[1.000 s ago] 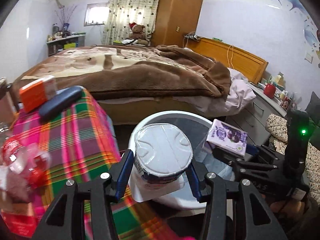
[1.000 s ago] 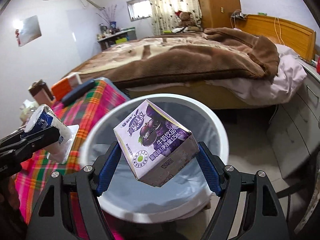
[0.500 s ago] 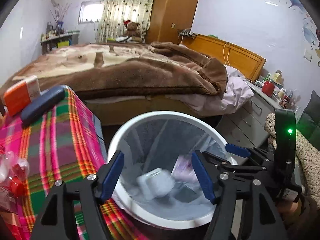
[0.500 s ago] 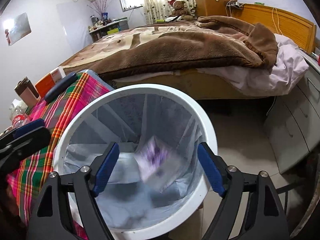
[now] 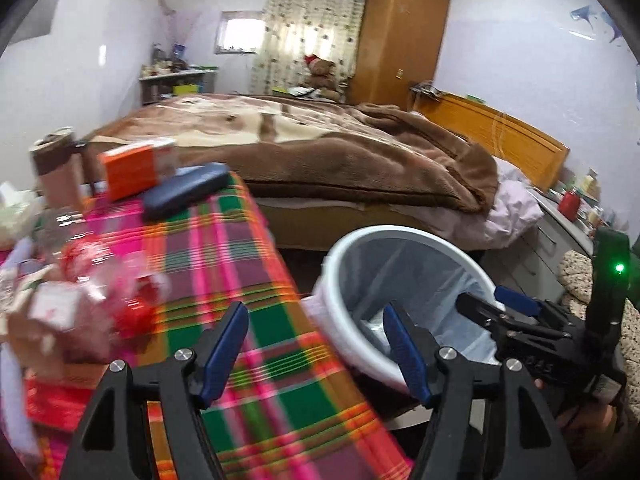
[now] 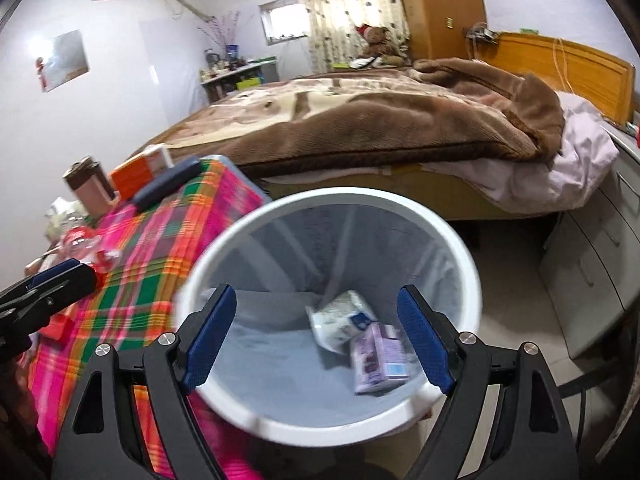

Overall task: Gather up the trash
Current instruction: 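Grasp the clear Coca-Cola bottle with the right gripper while the left gripper grasps the white foam net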

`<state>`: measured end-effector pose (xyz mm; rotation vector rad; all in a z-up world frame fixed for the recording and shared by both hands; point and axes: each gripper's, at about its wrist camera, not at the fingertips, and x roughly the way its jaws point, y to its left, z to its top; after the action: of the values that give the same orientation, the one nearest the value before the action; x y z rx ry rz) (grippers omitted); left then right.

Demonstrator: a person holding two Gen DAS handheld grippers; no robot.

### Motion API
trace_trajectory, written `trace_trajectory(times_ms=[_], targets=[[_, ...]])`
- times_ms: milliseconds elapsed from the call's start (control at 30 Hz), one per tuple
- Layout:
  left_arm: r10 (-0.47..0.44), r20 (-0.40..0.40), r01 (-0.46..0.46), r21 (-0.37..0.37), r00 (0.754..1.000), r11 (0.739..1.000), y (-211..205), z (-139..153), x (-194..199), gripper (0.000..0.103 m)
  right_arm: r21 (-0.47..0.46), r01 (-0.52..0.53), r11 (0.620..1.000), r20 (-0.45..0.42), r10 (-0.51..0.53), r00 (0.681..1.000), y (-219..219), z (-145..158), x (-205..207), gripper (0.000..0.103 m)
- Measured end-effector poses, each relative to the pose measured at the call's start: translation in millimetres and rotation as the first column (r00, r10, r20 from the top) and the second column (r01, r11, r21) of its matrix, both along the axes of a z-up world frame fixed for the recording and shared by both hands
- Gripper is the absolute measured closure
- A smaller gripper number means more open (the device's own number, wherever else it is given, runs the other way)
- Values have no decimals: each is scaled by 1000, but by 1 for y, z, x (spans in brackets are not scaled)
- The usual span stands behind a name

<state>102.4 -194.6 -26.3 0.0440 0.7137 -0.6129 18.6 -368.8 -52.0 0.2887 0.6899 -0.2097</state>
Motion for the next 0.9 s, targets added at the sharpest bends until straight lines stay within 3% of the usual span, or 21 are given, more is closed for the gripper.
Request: trace_trajectory(times_ms=[233,433,900], targets=[[126,19,-126,-10,992,992,66,5,-4,33,3,-94,996,64,94,993,41,17,8,19],[209,20,-209,-8,978,978,114,5,-6,33,-6,-176,984,67,176,982,75,16,23,19],[396,-9,-396,18,918,918,203,-13,-2,33,-19,-313,950,36,313,949,132,10,58,19]])
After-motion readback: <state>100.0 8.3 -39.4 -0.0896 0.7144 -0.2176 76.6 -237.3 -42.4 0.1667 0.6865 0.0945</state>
